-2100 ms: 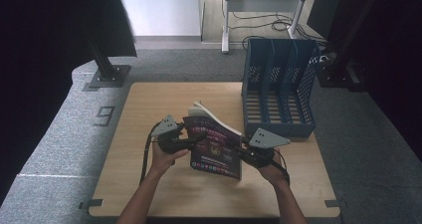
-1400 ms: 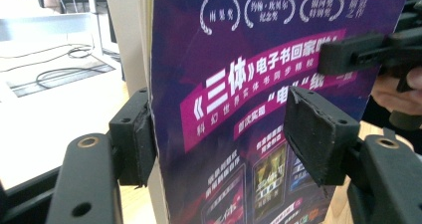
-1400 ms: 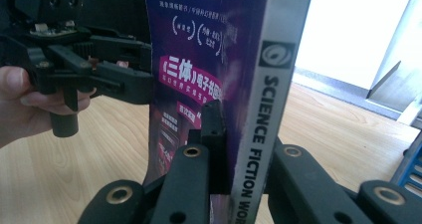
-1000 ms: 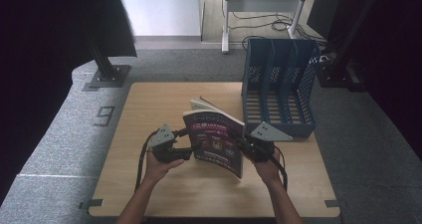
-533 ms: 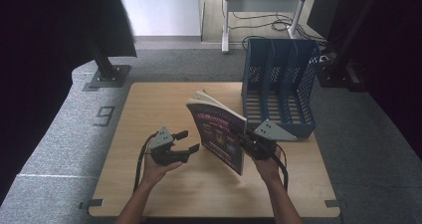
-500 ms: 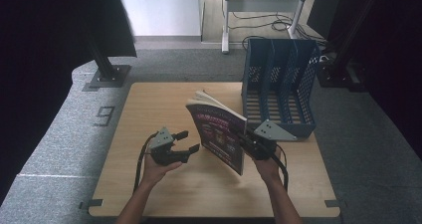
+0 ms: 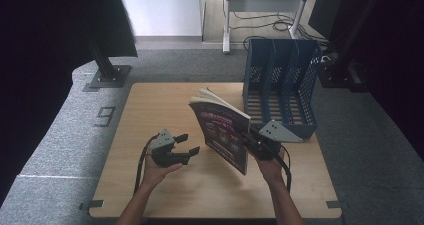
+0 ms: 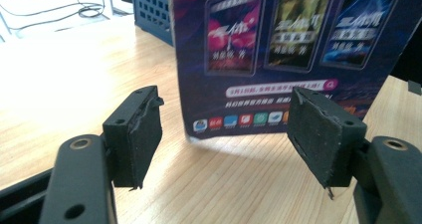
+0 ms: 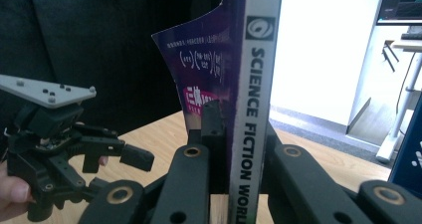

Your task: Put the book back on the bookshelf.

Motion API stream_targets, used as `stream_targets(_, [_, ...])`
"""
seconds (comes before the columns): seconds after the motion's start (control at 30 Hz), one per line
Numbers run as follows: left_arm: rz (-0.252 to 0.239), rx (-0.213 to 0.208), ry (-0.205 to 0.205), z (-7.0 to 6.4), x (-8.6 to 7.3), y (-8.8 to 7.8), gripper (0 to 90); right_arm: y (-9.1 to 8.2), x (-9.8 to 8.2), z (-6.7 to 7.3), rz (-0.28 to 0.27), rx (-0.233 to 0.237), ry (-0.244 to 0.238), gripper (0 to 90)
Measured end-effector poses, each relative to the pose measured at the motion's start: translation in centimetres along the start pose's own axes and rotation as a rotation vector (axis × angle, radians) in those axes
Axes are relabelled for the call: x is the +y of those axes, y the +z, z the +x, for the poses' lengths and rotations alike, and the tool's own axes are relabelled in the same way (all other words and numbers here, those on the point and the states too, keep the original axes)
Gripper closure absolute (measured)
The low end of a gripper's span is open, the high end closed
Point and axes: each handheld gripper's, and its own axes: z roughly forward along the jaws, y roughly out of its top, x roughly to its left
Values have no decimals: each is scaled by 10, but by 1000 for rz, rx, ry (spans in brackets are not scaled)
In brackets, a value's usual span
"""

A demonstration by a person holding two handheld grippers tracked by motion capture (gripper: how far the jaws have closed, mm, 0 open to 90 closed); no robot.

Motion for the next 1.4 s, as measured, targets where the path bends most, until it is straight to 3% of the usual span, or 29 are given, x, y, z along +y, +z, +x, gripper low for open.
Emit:
stream_targets(0.77, [70, 7, -42, 5, -8, 5, 294, -9, 20, -9, -62, -42, 3, 819])
stream_targets(1.4, [81, 4, -53, 6, -9, 5, 294, -14, 38, -21, -105, -84, 29, 819])
